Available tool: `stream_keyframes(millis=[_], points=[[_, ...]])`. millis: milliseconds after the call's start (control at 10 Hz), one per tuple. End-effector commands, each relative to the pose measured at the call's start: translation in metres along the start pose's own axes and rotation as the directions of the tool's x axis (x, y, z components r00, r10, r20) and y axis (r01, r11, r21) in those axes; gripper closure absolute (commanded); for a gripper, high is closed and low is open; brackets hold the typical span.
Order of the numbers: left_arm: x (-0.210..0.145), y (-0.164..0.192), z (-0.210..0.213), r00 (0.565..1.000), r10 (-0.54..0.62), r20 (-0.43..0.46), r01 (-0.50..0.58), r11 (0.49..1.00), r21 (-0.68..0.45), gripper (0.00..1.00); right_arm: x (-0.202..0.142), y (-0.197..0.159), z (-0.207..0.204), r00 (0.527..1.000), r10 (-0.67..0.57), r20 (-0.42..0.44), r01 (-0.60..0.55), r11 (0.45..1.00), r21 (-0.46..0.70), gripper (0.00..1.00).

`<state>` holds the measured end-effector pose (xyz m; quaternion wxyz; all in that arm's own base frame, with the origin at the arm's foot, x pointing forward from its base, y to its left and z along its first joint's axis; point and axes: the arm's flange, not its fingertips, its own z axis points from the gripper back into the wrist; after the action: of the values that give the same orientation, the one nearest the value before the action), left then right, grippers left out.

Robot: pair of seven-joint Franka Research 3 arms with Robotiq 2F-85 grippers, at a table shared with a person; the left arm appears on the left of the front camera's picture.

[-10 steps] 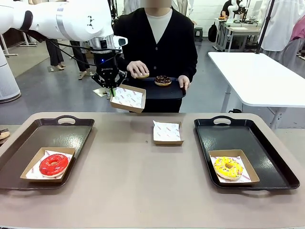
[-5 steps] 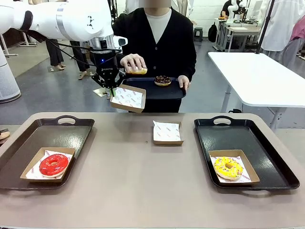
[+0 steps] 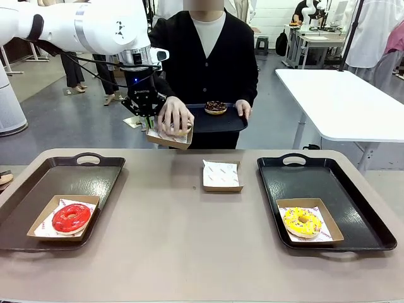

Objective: Individually package the donuts and arrange them on the tray.
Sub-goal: Place the picked Paper togo box on the Handle tray while simultaneously picking up another Paper togo box from the table with the other hand.

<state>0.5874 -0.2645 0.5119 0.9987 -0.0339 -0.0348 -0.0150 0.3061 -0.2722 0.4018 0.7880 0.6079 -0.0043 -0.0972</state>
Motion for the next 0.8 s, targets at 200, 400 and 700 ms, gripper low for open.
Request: stream_keyframes(millis=[200,400,700], points=[[-0.0042,0.0043,0.0005,1.0,-0.002,0.004,0.002,1.0,0.001,1.0,-0.0007,0.0011,0.0006,1.0,0.0,0.002,0.0,1.0,0.0,0.0],[-0.0042,0.0043,0.0005,1.0,-0.002,0.004,0.002,1.0,0.001,1.0,-0.0007,0.0011,0.0006,1.0,0.0,0.002,0.0,1.0,0.0,0.0],[-0.0042,0.0043,0.0005,1.0,-0.002,0.004,0.002,1.0,0.001,1.0,-0.0007,0.0011,0.0006,1.0,0.0,0.002,0.0,1.0,0.0,0.0]])
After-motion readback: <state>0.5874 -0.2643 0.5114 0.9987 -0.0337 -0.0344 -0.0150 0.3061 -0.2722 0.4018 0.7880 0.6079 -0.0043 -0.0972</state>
